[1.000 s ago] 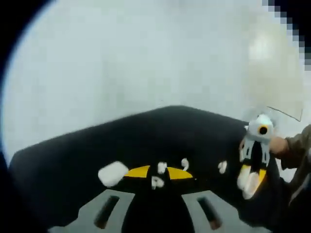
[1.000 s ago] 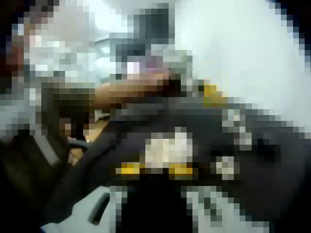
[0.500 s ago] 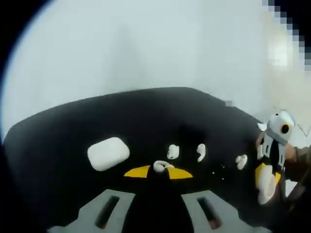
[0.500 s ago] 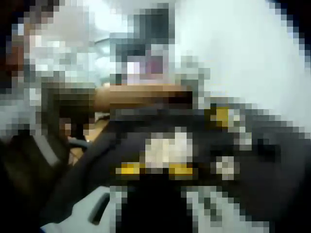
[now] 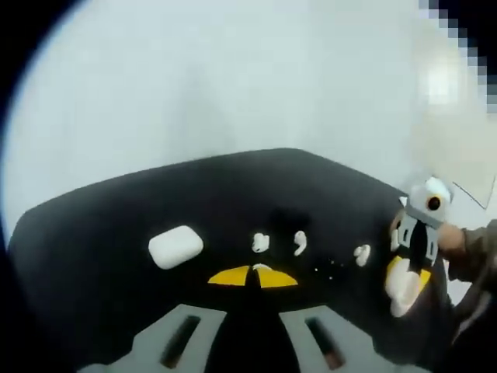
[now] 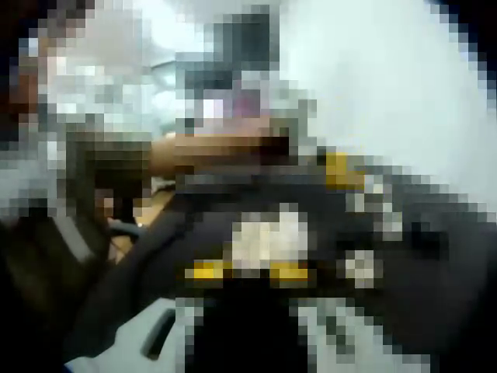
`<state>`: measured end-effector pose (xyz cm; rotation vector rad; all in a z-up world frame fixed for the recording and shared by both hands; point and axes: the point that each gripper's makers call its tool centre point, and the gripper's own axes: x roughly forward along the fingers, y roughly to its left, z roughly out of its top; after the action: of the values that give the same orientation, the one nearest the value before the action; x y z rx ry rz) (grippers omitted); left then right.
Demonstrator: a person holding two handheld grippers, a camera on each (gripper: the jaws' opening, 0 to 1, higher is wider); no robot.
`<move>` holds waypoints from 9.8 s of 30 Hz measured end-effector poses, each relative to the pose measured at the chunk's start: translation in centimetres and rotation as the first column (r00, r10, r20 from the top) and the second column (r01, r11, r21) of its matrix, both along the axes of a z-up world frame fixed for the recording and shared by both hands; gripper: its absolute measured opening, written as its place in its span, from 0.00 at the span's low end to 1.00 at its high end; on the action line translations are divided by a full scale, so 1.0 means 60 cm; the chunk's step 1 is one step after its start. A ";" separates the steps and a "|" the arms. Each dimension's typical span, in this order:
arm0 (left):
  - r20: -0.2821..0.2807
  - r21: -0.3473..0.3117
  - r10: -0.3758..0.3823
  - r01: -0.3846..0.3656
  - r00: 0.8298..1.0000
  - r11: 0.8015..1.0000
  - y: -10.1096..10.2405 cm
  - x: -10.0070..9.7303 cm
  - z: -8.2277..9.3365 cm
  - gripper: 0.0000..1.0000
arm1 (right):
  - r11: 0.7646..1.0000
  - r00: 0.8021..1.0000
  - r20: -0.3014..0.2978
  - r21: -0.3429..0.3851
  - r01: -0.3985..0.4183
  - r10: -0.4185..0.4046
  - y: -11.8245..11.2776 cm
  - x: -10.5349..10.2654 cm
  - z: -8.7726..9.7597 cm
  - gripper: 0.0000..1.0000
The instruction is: Pick up three earphones and place each one into its charging case using tactile feedback, ensure that each earphone is properly inserted and securely positioned inside the case.
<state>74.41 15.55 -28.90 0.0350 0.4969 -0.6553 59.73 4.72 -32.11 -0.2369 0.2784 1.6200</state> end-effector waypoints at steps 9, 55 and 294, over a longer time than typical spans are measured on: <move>-0.031 0.004 0.007 -0.006 0.999 1.000 -0.021 0.036 0.003 0.08 | 1.000 1.000 0.004 0.000 0.002 -0.002 -0.001 0.004 -0.001 0.21; 0.001 -0.130 0.230 -0.228 0.973 0.965 0.003 -0.038 -0.011 0.09 | 1.000 1.000 0.008 0.002 -0.016 0.016 0.001 0.001 -0.001 0.21; 0.103 0.112 -0.521 0.510 0.848 0.853 -0.173 -0.229 0.018 0.04 | 1.000 0.999 -0.040 0.017 -0.006 0.006 -0.003 0.010 0.002 0.22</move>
<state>60.67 5.17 -27.79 0.2967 0.3860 -1.1561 60.30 4.57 -31.98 -0.1926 0.2952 1.6338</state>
